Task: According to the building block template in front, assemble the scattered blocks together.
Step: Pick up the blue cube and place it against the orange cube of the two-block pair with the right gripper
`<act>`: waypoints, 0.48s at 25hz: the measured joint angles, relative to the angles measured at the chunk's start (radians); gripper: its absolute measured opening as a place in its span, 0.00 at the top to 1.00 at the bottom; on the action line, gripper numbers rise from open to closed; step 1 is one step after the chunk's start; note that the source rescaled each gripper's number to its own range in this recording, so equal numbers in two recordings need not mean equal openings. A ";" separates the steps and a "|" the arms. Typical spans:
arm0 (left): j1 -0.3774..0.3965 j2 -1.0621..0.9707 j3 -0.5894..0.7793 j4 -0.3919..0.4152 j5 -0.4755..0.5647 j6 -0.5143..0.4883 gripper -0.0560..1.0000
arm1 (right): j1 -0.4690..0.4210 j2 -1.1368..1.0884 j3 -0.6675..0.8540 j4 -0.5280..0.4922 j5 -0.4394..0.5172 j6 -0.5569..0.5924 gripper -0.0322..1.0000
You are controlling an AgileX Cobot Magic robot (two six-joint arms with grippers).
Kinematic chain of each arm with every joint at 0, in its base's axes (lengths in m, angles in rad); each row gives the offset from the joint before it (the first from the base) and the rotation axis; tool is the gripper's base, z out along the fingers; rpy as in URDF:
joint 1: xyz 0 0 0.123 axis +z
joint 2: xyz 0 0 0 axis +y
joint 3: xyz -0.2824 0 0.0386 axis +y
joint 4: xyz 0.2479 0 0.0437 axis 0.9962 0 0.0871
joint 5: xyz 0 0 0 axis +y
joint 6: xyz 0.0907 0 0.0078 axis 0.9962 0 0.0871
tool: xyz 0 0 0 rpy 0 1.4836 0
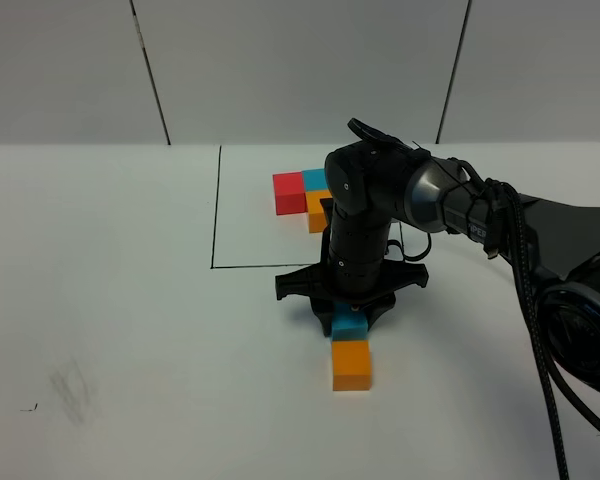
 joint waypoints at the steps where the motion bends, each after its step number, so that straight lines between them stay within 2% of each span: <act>1: 0.000 0.000 0.000 0.000 0.000 0.000 0.15 | 0.000 0.000 0.000 0.000 0.000 0.000 0.96; 12: 0.000 0.000 0.000 0.023 0.000 0.000 0.15 | 0.010 0.000 0.000 0.006 0.025 0.000 0.96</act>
